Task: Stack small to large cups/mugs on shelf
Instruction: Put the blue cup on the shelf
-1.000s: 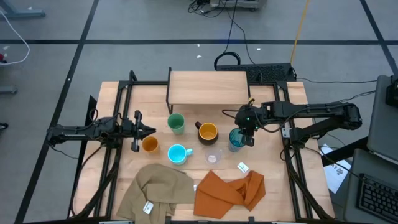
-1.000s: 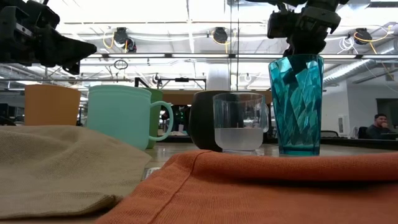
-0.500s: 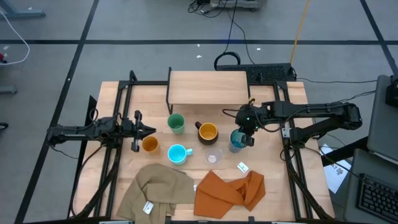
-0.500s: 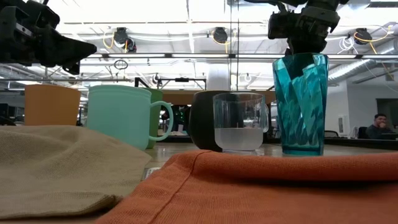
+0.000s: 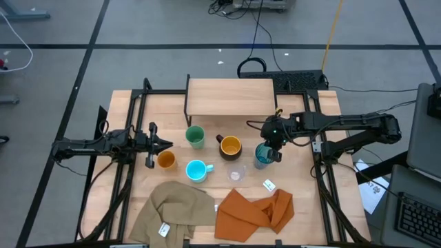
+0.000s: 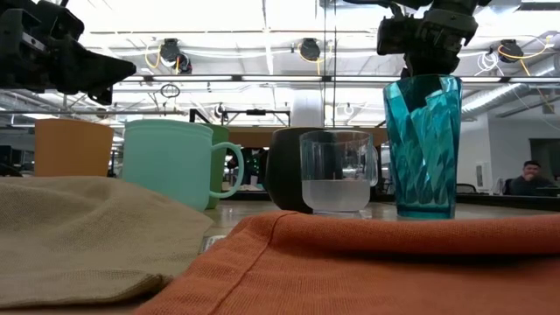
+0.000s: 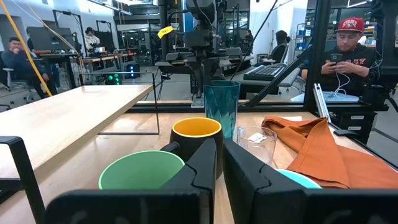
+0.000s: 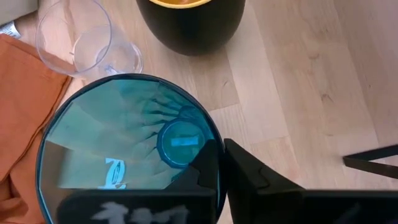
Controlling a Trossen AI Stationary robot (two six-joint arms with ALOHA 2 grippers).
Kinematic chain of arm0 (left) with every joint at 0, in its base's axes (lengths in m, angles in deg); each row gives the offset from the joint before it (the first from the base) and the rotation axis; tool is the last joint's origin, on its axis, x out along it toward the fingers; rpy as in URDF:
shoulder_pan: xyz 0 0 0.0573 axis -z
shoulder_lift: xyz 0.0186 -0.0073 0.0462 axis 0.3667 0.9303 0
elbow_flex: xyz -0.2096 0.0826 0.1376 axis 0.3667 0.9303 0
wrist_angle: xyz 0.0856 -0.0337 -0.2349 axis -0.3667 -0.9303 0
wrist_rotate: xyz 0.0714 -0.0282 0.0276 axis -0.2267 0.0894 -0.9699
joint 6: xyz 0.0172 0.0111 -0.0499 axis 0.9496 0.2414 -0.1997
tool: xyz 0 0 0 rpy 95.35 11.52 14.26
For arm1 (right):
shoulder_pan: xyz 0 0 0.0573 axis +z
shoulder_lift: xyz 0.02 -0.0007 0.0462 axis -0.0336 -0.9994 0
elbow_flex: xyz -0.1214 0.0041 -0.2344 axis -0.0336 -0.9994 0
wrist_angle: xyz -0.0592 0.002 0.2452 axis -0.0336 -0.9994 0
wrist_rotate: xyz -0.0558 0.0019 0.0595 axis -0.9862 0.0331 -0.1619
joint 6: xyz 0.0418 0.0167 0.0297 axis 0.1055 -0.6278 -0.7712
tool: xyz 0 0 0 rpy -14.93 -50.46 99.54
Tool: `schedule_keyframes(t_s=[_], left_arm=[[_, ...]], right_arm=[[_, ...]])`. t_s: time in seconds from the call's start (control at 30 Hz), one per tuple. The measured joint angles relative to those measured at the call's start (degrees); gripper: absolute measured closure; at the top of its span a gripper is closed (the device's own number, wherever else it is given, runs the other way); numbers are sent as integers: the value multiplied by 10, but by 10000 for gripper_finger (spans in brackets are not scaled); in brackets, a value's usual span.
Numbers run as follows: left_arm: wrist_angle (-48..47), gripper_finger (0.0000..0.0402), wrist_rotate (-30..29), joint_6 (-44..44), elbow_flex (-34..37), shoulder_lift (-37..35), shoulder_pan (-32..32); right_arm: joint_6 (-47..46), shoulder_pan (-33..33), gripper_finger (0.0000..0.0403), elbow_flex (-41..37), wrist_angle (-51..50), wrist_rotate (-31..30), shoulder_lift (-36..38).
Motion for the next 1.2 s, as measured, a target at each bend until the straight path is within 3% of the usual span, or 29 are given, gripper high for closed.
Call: schedule_keyframes(t_s=[0.53,0.77,1.2], left_arm=[[1,371,0,0,0,0,0],[3,371,0,-6,0,0,0],[3,371,0,-15,0,0,0]], right_arm=[[4,0,402,-1,59,-5,99],[27,-1,402,-1,45,-64,161],[74,-1,403,0,123,-81,203]])
